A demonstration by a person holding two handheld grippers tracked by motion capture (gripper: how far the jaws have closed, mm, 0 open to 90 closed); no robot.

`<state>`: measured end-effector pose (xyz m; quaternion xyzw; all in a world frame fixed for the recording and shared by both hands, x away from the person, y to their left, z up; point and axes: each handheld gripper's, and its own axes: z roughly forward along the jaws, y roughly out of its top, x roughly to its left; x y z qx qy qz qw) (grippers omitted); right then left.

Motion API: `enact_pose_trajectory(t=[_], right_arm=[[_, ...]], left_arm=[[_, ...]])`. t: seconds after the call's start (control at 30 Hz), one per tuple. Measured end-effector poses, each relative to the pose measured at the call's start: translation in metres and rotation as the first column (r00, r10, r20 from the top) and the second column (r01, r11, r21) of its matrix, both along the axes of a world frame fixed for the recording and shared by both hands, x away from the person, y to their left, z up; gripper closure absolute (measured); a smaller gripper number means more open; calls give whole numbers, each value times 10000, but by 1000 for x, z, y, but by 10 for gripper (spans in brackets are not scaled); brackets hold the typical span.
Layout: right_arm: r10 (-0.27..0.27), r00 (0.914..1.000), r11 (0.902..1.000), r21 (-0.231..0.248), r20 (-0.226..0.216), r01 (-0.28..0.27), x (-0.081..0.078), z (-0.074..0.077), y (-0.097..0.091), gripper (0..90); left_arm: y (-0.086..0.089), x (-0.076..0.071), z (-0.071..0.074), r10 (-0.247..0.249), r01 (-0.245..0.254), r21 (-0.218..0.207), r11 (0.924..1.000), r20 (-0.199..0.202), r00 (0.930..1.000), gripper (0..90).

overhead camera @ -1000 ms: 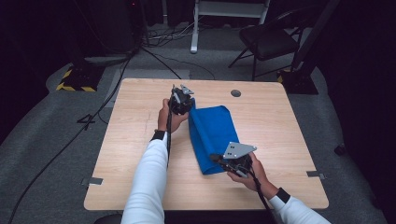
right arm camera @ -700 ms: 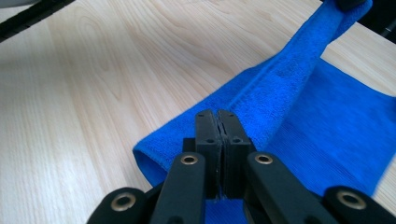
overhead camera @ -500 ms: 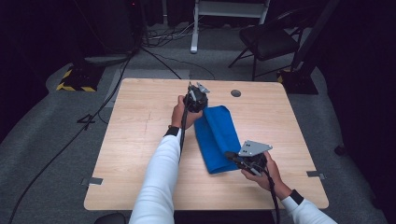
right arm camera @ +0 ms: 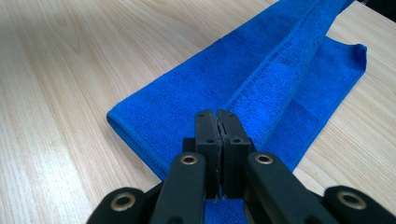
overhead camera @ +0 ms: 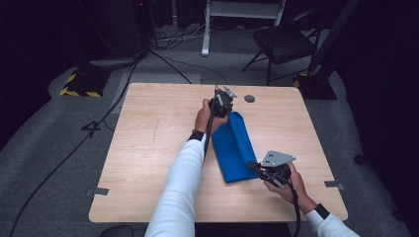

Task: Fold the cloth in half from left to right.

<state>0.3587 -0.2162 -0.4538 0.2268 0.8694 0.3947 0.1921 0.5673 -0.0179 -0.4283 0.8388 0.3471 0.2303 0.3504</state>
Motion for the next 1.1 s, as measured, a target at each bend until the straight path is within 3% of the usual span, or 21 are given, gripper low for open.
enact_pose_trajectory(t=[0.37, 0.5, 0.53, 0.63, 0.67, 0.7, 0.73, 0.77, 0.83, 0.97, 1.0, 1.1], right_arm=[[-427, 9983, 9983, -417, -389, 411, -1, -14, -14, 883], [-550, 9978, 9976, -442, -359, 534, -1, -14, -15, 883], [-683, 9969, 9965, -503, -384, 663, 1, -15, -17, 883], [-913, 9948, 9949, -472, -447, 892, 4, -17, -19, 883], [-1124, 9920, 9926, -531, -579, 1094, 8, -20, -22, 880], [-1124, 9920, 9926, -531, -579, 1094, 8, -20, -22, 880], [-1254, 9900, 9909, -568, -649, 1218, 11, -22, -24, 871], [-1534, 9849, 9868, -644, -805, 1484, 14, -25, -26, 852], [-1599, 9837, 9858, -661, -827, 1546, 15, -26, -27, 820], [-1928, 9785, 9788, -840, -731, 1866, 19, -26, -30, 631], [-2131, 9738, 9752, -777, -794, 2071, 20, -25, -34, 532], [-2031, 9736, 9780, -696, -1038, 1966, 22, -25, -39, 486]], left_arm=[[-21, 4, -13, -162, 163, 72, 9998, -142, 9998, 820], [-28, 8, -17, 39, -36, 202, 9998, -145, 9999, 789], [-30, 9, -18, 294, -290, 255, 9993, -135, 9995, 662], [-30, 11, -19, 735, -733, 147, 9972, -128, 9972, 595], [-27, 11, -20, 964, -961, 164, 9952, -183, 9952, 456], [-27, 11, -20, 964, -961, 164, 9952, -183, 9952, 396], [-24, 11, -20, 1016, -1012, 144, 9948, -265, 9945, 396], [-21, 9, -19, 1052, -1049, 122, 9944, -299, 9940, 300], [-13, 5, -15, 962, -963, 0, 9954, -320, 9948, 276], [5, -16, -5, 378, -380, -95, 9992, -204, 9991, 235], [9, -24, -4, 150, -151, -55, 9999, -184, 9997, 224], [21, -49, -3, -564, 561, -118, 9984, -263, 9981, 214]])
